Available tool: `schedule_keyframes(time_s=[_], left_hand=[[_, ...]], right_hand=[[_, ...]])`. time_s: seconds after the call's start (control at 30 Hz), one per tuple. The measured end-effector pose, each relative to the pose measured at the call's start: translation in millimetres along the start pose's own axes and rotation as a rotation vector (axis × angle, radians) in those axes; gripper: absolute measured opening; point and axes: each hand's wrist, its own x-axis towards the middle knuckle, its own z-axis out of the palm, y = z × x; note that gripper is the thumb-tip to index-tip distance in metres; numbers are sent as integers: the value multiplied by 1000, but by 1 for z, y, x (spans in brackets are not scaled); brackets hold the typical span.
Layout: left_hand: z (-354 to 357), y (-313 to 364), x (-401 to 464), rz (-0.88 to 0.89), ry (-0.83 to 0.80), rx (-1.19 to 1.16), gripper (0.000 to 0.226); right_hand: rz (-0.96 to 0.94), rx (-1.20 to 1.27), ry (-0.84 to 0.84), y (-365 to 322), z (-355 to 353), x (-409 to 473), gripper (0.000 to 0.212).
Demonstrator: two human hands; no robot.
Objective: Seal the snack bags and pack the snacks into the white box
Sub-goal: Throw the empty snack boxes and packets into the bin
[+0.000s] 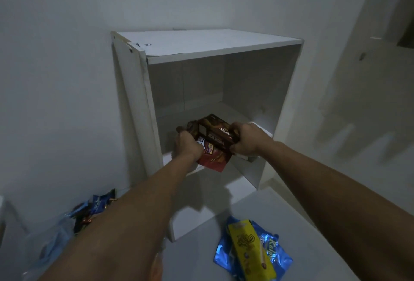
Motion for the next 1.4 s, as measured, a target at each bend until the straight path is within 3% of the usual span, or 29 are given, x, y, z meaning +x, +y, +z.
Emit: schedule_keyframes(time_s=[0.07, 0.2, 0.53, 0.7, 1.03, 1.4], left_hand=[[5, 7, -8, 28, 10, -100, 51], [24, 32, -27, 150, -37, -197, 62], [104, 71, -161, 449, -221, -9, 72], [165, 58, -238, 514, -392, 201, 19], [278, -33, -358, 387, -658, 342, 14], [365, -143, -393, 225, -835, 467, 18]], right_hand=[[42, 32, 31, 8, -6, -12, 49], [170, 83, 70, 44, -21, -40, 62], [425, 135, 89, 169, -51, -193, 73], [555, 152, 41, 228, -31, -290, 69], [815, 251, -132, 312, 82, -433, 65], [1075, 342, -269, 350, 241, -490, 75]])
